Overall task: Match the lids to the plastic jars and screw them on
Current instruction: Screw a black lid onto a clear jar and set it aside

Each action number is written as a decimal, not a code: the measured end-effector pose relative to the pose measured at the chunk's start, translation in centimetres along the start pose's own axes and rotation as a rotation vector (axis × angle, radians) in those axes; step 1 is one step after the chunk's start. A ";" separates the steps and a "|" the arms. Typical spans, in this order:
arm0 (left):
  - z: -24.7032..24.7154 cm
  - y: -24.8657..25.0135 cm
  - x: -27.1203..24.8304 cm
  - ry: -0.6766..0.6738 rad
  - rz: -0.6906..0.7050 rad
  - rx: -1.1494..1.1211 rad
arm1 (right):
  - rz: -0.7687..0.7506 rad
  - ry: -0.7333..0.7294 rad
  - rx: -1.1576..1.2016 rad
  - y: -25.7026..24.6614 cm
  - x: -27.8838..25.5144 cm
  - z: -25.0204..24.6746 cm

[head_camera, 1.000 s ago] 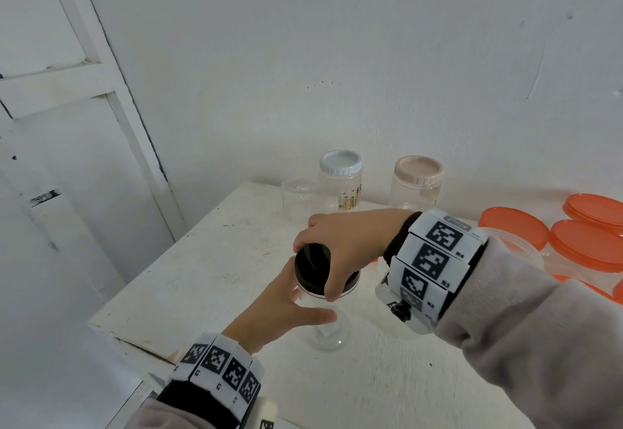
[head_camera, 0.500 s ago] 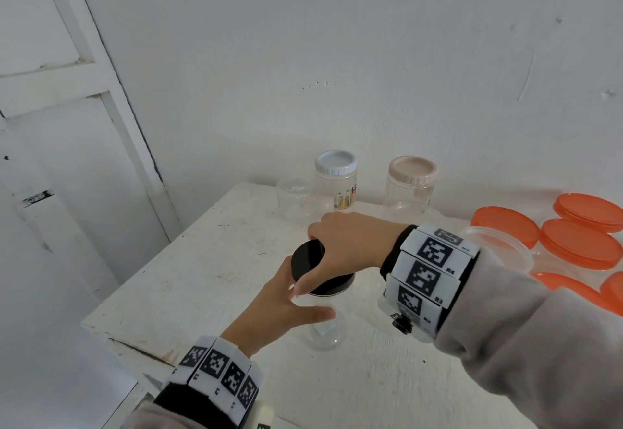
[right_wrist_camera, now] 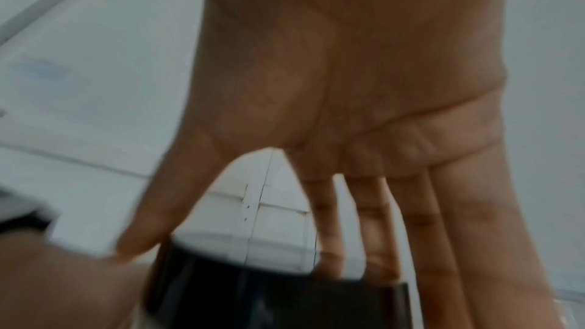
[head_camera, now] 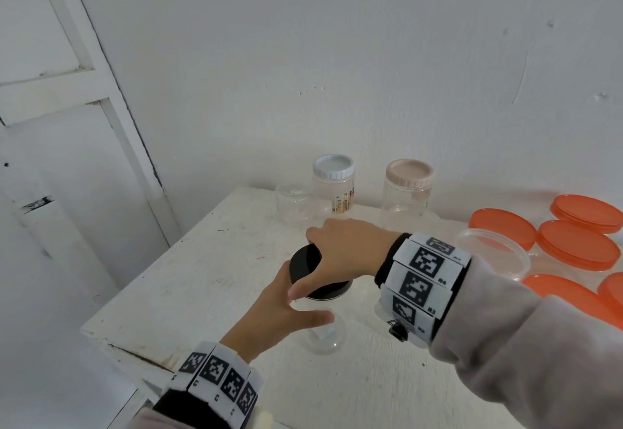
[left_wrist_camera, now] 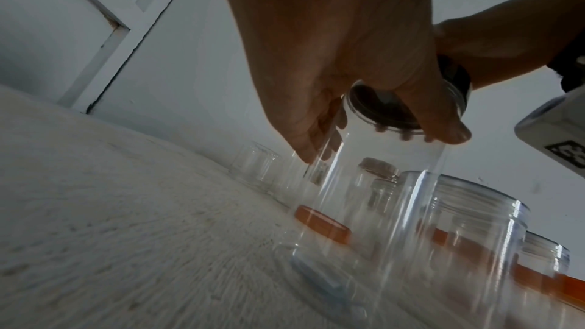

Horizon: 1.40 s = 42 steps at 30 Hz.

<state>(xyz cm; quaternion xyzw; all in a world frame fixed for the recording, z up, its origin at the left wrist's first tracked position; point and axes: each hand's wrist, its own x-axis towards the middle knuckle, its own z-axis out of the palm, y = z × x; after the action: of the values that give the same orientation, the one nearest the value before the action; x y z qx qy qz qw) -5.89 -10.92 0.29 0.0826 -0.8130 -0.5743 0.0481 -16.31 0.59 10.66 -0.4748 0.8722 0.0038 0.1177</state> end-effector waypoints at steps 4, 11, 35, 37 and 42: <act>0.0 -0.3 0.1 -0.007 -0.016 -0.034 | -0.055 -0.197 0.036 0.1 -0.3 -1.3; 0.0 -0.5 0.2 -0.010 -0.008 -0.033 | -0.037 -0.076 0.053 0.2 -0.1 -0.6; 0.2 -0.3 0.0 -0.001 -0.008 -0.025 | -0.091 -0.226 0.008 -0.2 -0.6 -1.8; 0.2 -0.3 0.0 -0.004 -0.004 -0.024 | -0.123 -0.211 0.007 -0.2 -0.6 -2.1; 0.2 -0.5 0.0 -0.002 -0.002 -0.015 | -0.043 -0.094 0.002 -0.1 -0.4 -1.0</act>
<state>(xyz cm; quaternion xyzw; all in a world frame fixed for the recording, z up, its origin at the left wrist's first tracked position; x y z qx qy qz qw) -5.93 -10.94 -0.19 0.0829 -0.8087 -0.5805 0.0473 -16.23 0.76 11.68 -0.4927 0.8553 0.0227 0.1589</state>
